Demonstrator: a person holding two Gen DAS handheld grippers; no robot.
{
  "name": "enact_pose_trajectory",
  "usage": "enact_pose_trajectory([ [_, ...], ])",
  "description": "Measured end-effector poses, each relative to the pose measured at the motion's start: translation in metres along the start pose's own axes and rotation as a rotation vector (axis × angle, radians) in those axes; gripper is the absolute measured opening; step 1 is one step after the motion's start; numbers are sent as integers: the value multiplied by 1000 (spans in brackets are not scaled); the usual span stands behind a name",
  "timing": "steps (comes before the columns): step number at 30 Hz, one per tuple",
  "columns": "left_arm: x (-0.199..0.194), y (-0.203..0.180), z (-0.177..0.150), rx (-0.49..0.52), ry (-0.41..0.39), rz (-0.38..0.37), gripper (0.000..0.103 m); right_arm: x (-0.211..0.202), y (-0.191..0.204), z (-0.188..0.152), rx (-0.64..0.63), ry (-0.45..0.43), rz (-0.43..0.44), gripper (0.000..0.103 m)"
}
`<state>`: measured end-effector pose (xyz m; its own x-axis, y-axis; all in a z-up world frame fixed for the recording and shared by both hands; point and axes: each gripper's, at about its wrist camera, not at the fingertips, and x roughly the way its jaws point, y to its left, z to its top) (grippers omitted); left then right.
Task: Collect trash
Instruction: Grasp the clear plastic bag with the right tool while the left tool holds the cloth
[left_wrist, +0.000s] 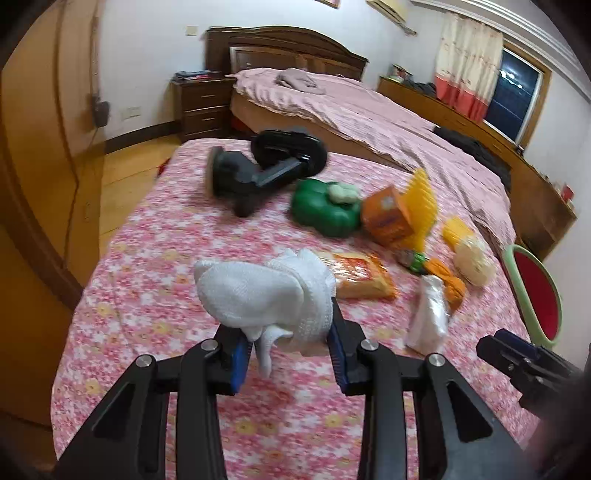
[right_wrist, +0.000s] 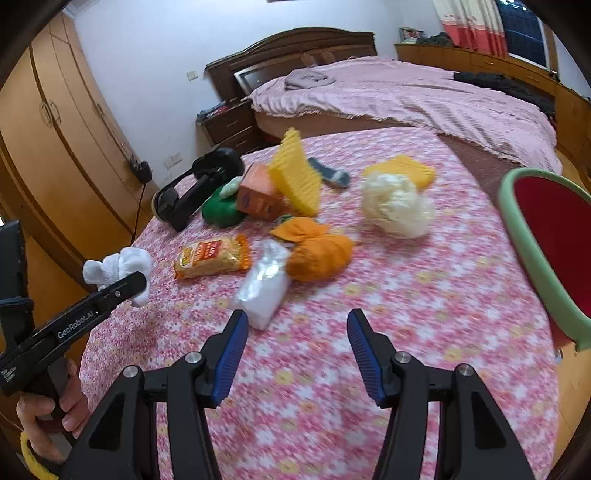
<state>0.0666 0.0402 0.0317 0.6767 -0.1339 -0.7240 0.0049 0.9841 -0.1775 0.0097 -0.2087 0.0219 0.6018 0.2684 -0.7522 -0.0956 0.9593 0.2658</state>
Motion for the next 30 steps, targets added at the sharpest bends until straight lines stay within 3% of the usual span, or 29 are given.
enact_pose_trajectory([
  [7, 8, 22, -7, -55, 10, 8, 37, 34, 15, 8, -11, 50, 13, 59],
  [16, 6, 30, -15, -78, 14, -1, 37, 61, 20, 9, 19, 89, 44, 42],
  [19, 5, 29, -15, -69, 12, -5, 37, 62, 22, 7, 14, 78, 47, 36],
  [22, 3, 26, -14, -63, 9, -16, 37, 61, 23, 6, 5, 78, 67, 24],
  [30, -9, 9, -13, -35, -2, -38, 37, 44, 26, -3, -13, 45, 103, 20],
])
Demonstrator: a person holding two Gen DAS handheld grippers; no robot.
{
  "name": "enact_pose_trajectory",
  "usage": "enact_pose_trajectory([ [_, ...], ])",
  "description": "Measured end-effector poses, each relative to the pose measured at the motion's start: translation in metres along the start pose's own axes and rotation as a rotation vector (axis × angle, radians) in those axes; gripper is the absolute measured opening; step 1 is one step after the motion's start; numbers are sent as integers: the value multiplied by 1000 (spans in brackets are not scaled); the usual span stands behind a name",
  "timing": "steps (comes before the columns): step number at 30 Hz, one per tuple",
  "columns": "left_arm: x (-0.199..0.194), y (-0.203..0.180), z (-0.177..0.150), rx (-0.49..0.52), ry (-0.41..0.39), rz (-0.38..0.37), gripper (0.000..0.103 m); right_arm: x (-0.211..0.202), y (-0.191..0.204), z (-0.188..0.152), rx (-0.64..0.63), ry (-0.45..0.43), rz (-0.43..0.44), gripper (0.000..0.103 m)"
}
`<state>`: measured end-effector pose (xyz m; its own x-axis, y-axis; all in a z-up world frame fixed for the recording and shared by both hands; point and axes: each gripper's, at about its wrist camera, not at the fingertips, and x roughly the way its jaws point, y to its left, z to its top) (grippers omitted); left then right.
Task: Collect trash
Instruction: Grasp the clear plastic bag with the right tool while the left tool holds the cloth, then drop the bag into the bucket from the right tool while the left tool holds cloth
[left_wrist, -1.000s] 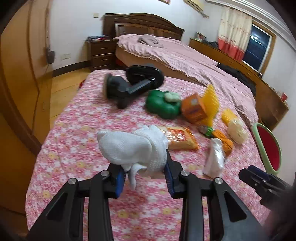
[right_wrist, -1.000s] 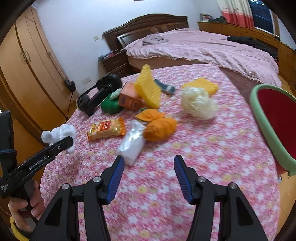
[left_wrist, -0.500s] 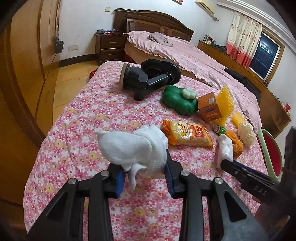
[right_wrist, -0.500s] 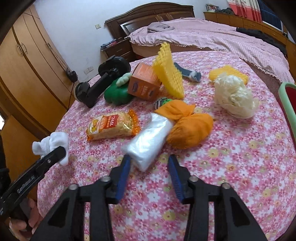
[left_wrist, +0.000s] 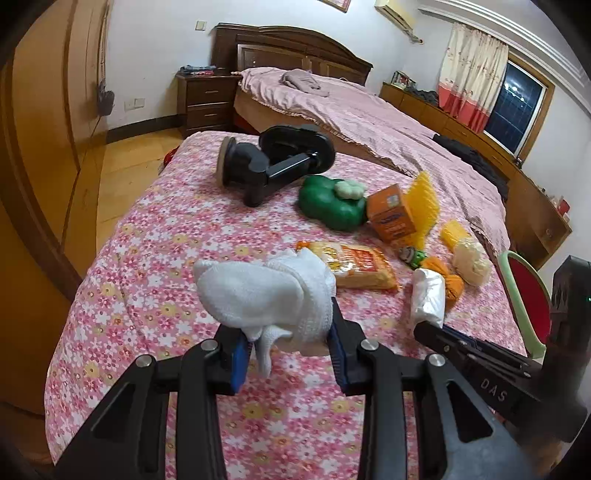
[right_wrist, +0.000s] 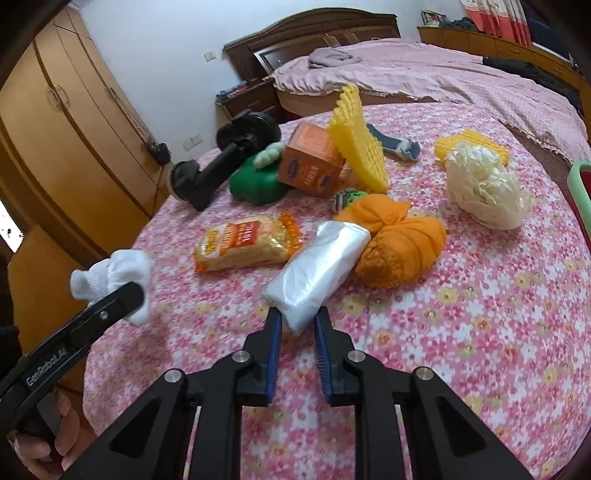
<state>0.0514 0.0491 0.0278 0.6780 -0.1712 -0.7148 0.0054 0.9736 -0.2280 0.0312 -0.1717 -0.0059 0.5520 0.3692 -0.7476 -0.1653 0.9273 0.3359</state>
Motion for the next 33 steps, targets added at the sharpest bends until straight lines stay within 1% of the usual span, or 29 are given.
enact_pose_trajectory([
  [5, -6, -15, 2, 16, 1, -43, 37, -30, 0, -3, -10, -52, 17, 19],
  [11, -21, -44, 10, 57, -14, -121, 37, -68, -9, 0, -3, -115, 18, 19],
  [18, -32, -88, 20, 133, -4, -210, 37, -113, -30, 8, 4, -176, -31, 19],
  [23, -33, -122, 26, 177, 12, -263, 37, -143, -52, 14, 20, -210, -73, 19],
  [28, -29, -156, 30, 223, 37, -314, 37, -172, -84, 15, 64, -240, -125, 20],
  [33, -19, -198, 26, 279, 60, -362, 37, -190, -117, 17, 119, -253, -172, 20],
])
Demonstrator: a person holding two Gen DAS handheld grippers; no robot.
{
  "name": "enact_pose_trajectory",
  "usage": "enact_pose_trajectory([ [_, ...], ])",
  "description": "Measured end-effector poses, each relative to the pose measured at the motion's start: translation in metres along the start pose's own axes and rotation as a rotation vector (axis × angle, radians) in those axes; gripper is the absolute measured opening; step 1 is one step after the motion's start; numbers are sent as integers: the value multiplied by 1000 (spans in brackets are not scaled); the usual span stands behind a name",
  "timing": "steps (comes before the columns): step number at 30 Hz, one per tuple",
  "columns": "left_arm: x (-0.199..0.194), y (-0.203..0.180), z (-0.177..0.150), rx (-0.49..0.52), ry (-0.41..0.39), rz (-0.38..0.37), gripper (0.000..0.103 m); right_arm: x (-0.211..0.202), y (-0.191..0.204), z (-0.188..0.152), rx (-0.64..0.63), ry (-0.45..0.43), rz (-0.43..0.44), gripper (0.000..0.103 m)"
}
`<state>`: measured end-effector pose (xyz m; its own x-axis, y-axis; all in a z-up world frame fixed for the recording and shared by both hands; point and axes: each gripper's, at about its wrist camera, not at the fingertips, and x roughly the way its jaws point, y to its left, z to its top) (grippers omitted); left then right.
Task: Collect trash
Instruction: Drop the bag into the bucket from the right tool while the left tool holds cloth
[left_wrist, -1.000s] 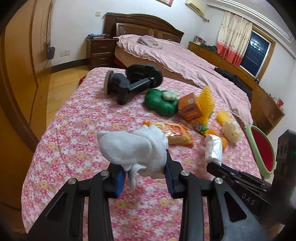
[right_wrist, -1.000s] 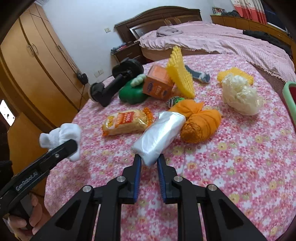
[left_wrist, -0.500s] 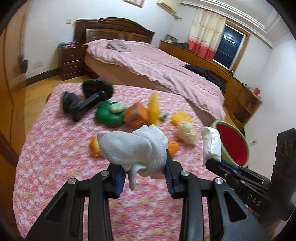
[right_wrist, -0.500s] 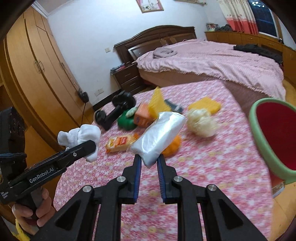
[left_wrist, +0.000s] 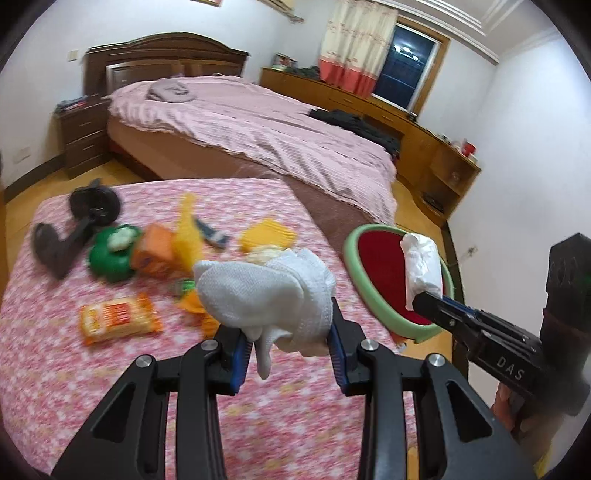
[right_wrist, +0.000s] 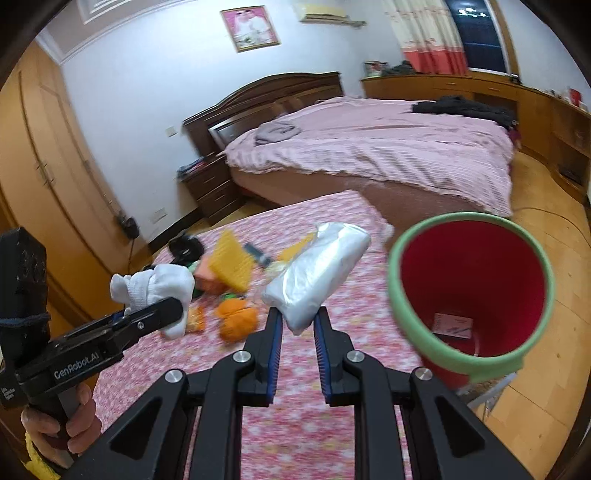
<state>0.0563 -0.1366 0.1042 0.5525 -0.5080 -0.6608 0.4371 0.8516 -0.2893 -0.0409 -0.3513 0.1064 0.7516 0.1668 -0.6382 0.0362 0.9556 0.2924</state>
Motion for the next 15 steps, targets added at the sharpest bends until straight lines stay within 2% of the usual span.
enact_pose_trajectory([
  [6, 34, -39, 5, 76, 40, -35, 37, -1, -44, 4, 63, 13, -73, 20],
  [15, 92, -85, 9, 150, 102, -83, 37, 5, -108, 0, 155, 43, -118, 20],
])
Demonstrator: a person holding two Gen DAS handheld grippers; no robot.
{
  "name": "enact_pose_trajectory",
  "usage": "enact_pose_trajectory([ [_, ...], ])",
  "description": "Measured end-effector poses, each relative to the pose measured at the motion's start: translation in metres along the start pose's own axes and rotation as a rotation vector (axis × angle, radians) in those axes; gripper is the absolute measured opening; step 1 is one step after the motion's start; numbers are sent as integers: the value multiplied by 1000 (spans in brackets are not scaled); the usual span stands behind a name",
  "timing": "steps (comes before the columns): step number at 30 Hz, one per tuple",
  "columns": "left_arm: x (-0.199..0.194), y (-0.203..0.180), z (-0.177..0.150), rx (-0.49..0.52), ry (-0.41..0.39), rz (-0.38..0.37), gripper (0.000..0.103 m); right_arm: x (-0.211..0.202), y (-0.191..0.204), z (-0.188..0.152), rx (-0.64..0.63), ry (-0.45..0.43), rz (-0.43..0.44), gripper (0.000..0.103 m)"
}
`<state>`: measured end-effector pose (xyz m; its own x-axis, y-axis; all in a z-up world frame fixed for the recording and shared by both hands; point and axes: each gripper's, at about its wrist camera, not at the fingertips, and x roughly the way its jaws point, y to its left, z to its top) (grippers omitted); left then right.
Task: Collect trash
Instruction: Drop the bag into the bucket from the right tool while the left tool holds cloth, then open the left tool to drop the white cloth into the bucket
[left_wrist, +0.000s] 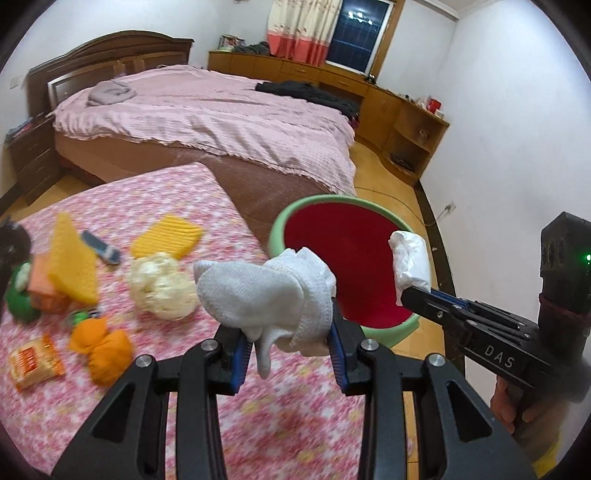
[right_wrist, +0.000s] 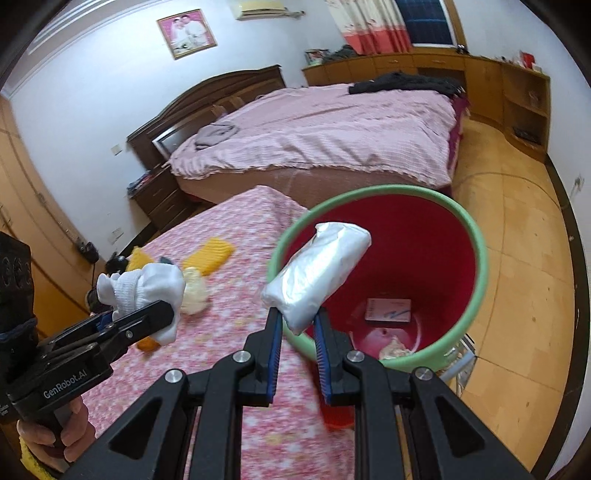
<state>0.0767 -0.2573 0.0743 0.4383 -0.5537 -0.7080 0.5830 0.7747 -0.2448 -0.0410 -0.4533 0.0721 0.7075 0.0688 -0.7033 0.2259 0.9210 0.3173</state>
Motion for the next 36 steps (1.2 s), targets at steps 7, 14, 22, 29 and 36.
enact_pose_trajectory([
  [7, 46, -22, 5, 45, 68, -10, 37, 13, -39, 0, 58, 33, -16, 20],
  [14, 76, -35, 12, 83, 95, -23, 37, 22, -67, 4, 87, 48, -35, 23],
  [22, 87, -44, 18, 108, 80, -7, 53, 18, -77, 9, 101, 8, -48, 23],
  [29, 82, -41, 20, 80, 72, -6, 58, 6, -76, 9, 102, -19, -58, 32],
  [36, 58, -20, 12, 26, 49, 16, 58, -3, -59, 5, 89, -33, -35, 45],
])
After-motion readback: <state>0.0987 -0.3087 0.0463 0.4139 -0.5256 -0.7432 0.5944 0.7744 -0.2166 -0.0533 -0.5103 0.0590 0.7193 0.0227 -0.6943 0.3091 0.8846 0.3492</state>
